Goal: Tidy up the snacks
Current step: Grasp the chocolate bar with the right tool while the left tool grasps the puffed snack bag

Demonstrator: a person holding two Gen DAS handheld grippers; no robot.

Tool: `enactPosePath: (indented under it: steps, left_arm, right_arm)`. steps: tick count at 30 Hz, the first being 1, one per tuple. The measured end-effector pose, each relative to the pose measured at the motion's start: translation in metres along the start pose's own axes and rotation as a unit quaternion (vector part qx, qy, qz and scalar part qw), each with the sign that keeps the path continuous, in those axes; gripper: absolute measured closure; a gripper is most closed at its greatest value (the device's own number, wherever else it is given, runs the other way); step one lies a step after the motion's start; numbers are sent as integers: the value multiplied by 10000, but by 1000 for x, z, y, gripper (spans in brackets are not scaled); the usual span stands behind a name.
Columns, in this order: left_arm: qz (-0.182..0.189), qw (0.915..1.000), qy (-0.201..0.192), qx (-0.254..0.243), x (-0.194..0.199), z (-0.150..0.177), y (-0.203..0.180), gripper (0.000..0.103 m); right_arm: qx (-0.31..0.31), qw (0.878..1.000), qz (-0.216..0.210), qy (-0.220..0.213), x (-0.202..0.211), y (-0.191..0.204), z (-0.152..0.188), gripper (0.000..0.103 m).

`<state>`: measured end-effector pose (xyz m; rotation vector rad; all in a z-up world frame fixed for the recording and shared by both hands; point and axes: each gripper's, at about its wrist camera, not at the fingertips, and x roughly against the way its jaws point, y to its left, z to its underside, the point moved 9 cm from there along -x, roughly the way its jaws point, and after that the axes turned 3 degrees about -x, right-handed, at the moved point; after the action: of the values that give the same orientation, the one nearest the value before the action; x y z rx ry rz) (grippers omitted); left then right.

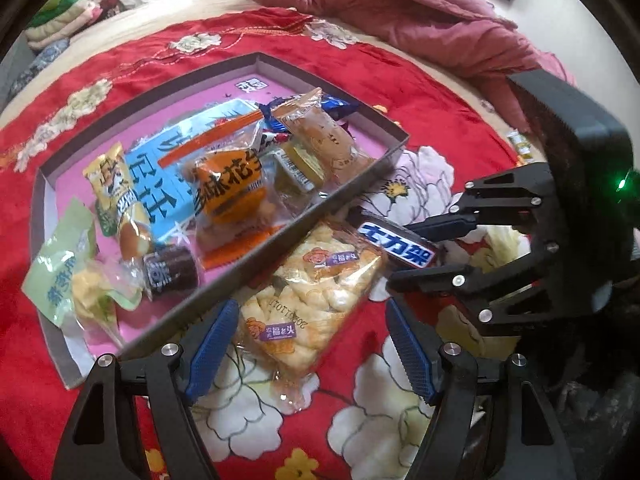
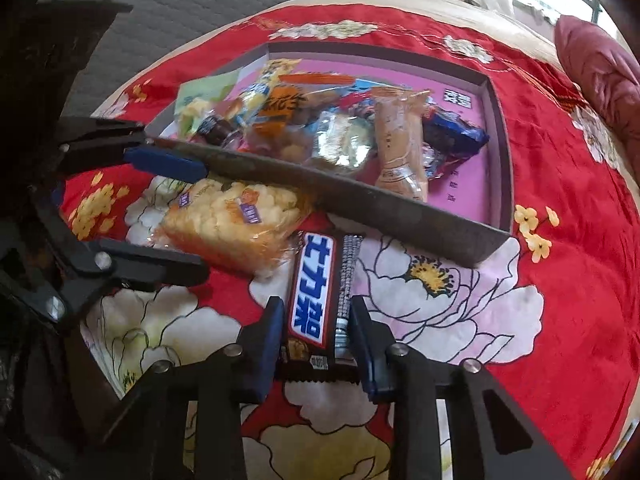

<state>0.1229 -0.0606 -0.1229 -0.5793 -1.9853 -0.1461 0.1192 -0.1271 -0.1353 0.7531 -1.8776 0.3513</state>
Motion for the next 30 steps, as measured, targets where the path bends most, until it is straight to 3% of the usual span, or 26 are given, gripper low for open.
enactPosePath:
  steps: [9, 13, 19, 26, 30]
  left_arm:
    - [157, 9998, 57, 95, -21, -4, -4, 26]
    - [30, 9999, 36, 144, -22, 2, -1, 38]
    - [389, 9962, -211, 752, -10, 5, 0, 42]
    - [323, 9940, -293, 1005, 17, 12, -7, 44]
    - [176, 9910, -589, 1188, 50, 7, 0, 46]
  right_arm:
    - [-116, 9999, 97, -79, -5, -5, -5, 73]
    - [-264, 9996, -36, -68, -4, -8, -6, 74]
    - [-417, 9989, -196, -110, -1, -10, -7, 74]
    - [-719, 9951, -569, -378, 19, -8, -8, 74]
    - [-714, 9913, -749, -817, 40, -2, -18, 74]
